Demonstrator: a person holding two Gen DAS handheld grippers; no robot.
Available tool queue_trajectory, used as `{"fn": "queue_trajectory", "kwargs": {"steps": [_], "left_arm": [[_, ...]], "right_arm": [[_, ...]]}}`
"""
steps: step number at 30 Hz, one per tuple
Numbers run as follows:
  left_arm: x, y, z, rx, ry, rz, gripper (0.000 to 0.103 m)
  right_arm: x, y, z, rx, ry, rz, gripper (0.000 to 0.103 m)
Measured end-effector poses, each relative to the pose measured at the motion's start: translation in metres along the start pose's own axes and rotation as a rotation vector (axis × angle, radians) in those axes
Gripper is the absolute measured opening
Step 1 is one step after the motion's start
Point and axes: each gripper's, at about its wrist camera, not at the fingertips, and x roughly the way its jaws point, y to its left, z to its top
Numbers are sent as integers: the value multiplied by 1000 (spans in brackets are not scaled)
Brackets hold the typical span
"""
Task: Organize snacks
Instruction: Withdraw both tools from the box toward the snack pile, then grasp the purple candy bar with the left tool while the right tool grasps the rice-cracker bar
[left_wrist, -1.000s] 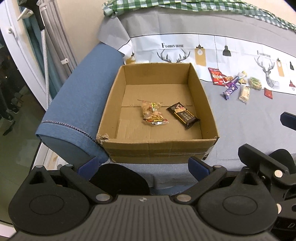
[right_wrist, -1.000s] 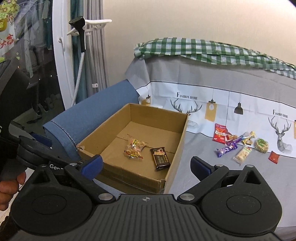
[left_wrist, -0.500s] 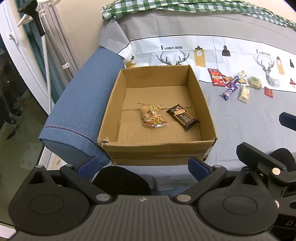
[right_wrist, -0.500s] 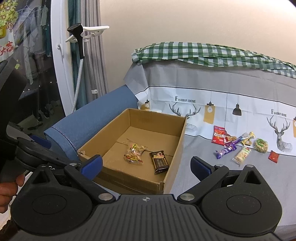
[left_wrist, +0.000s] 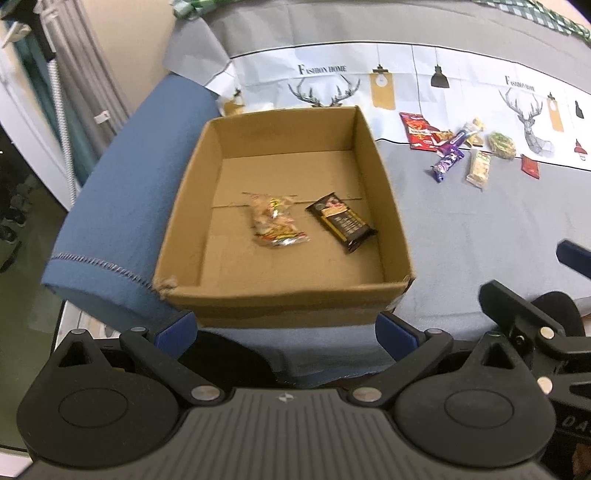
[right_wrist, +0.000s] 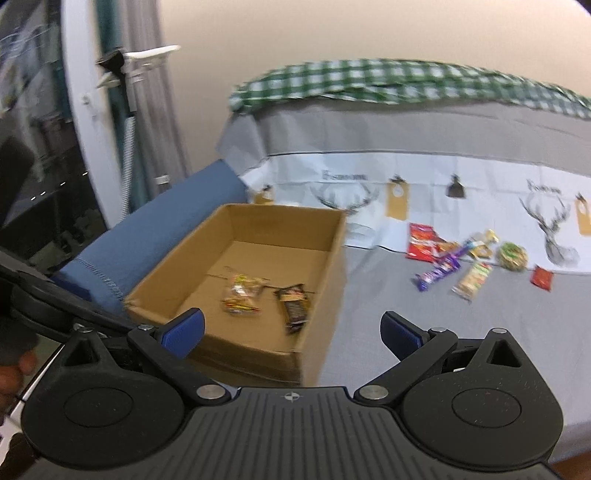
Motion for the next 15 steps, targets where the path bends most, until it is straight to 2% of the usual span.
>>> {"fn": "queue_trajectory", "kwargs": {"steps": [7, 15], "left_arm": [[31, -34, 65, 9, 36, -47, 103], [99, -117, 162, 92, 72, -92, 103]], "right_arm": [[27, -68, -8, 135, 28, -151, 101], [86, -167, -14, 275, 48, -350, 101]]}}
